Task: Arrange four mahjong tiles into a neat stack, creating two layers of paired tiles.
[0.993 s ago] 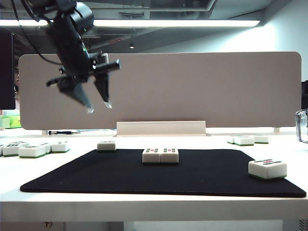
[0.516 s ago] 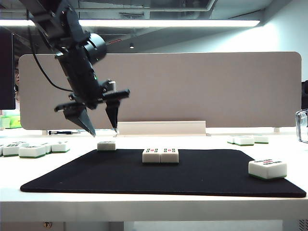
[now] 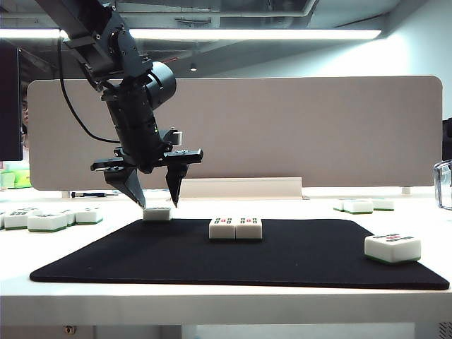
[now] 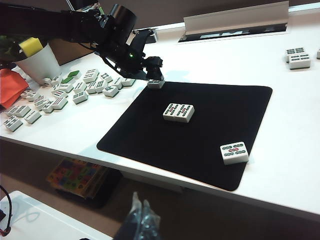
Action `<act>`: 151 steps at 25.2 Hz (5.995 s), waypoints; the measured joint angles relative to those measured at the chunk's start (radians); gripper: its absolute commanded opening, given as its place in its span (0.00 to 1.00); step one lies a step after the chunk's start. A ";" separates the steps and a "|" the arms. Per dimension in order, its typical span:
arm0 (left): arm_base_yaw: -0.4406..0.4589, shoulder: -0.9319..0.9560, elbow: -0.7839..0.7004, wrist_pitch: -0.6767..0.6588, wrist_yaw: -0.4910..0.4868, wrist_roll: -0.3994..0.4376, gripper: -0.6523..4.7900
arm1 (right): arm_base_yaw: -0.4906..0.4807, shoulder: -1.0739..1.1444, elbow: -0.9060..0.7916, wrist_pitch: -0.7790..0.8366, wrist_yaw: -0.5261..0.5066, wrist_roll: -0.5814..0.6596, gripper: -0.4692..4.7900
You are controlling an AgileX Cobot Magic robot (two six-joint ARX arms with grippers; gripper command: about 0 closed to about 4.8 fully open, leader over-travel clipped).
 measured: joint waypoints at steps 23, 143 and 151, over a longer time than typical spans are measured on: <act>0.003 0.026 -0.002 -0.004 -0.011 0.001 0.35 | 0.000 0.000 0.000 0.000 0.000 0.000 0.09; -0.594 0.032 0.000 0.092 0.229 0.362 0.63 | 0.000 0.000 0.000 -0.010 0.000 0.000 0.09; -0.600 0.075 0.000 0.101 0.215 0.353 0.41 | 0.000 0.000 0.000 -0.010 0.000 0.000 0.09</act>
